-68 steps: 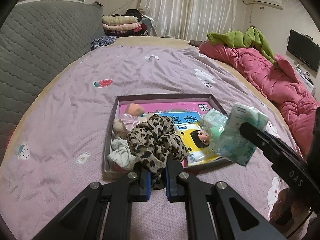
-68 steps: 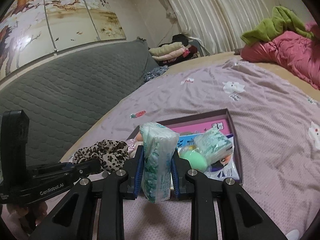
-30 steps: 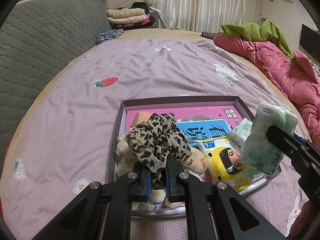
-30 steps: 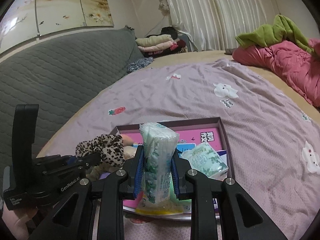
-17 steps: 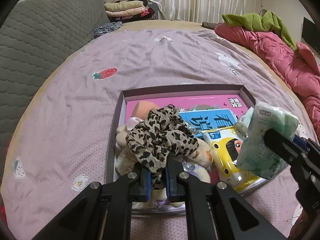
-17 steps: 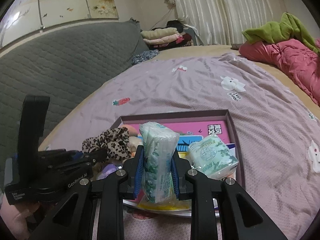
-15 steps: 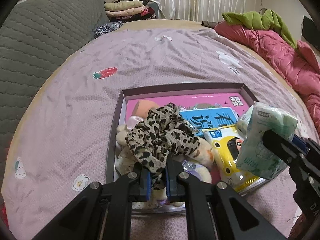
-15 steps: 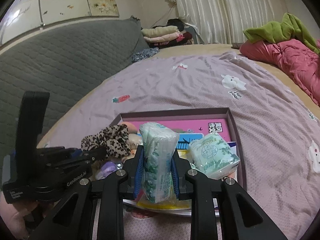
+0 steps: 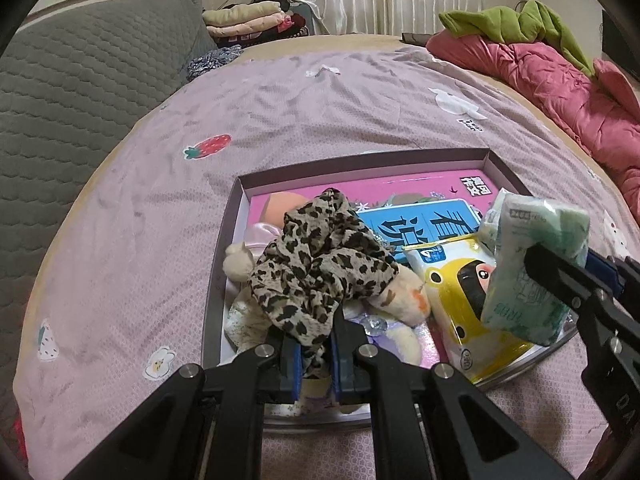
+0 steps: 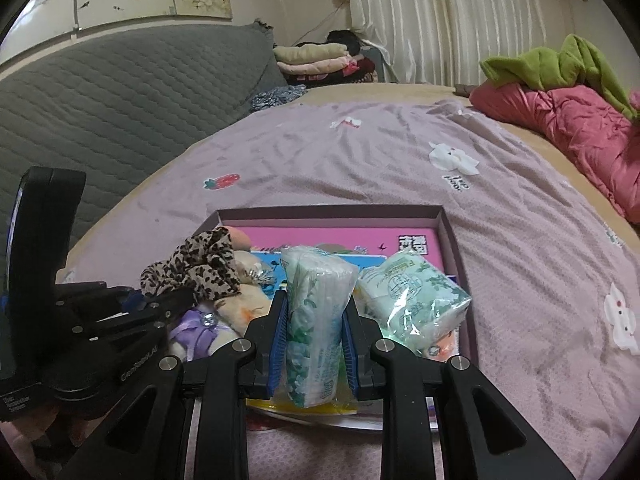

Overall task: Organize soft objects
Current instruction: 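Lower the tissue pack into the box and open the right tool while the left tool releases the scrunchie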

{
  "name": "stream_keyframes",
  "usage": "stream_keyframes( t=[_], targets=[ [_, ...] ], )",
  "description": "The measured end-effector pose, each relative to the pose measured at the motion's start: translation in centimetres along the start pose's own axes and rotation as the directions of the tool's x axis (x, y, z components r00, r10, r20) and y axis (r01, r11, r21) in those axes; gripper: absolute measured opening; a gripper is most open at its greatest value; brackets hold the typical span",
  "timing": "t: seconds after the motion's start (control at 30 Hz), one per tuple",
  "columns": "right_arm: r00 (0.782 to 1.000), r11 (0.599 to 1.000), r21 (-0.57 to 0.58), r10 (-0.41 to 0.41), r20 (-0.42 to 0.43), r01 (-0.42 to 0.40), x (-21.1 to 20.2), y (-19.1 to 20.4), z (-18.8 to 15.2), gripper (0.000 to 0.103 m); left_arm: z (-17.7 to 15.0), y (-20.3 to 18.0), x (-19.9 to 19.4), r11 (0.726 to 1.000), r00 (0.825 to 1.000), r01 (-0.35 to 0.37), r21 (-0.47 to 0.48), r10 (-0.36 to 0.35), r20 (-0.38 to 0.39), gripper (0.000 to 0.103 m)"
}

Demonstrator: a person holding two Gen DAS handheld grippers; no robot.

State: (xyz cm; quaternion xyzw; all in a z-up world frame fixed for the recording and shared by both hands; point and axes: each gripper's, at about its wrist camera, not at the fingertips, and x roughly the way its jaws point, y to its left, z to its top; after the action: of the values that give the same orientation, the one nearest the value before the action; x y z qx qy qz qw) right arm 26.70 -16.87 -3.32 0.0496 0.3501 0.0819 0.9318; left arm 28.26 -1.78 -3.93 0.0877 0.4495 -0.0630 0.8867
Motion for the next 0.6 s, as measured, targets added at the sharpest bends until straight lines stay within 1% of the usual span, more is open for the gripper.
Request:
stream_keyframes(
  t=[0.2, 0.4, 0.43, 0.47, 0.6],
  targets=[
    [1.000, 1.000, -0.001, 0.022, -0.018, -0.022, 0.49, 0.13, -0.31, 0.025, -0.07, -0.03, 0.22, 1.000, 1.000, -0.007, 0.007, 0.007, -0.002, 0.011],
    [1.000, 1.000, -0.011, 0.004, -0.012, -0.004, 0.48, 0.06, -0.25, 0.027, -0.21, -0.12, 0.40, 1.000, 1.000, -0.007, 0.013, 0.007, -0.006, 0.011],
    [1.000, 1.000, -0.015, 0.002, -0.010, -0.002, 0.43, 0.11, -0.27, 0.029, -0.22, -0.12, 0.41, 1.000, 1.000, -0.007, 0.013, 0.007, -0.005, 0.011],
    [1.000, 1.000, -0.019, 0.002, -0.009, -0.002, 0.42, 0.16, -0.28, 0.034, -0.21, -0.11, 0.43, 1.000, 1.000, -0.008, 0.014, 0.008, -0.006, 0.011],
    [1.000, 1.000, -0.020, 0.016, 0.002, -0.016, 0.22, 0.21, -0.24, 0.041, -0.20, -0.11, 0.46, 1.000, 1.000, -0.007, 0.013, 0.007, -0.006, 0.011]
  ],
)
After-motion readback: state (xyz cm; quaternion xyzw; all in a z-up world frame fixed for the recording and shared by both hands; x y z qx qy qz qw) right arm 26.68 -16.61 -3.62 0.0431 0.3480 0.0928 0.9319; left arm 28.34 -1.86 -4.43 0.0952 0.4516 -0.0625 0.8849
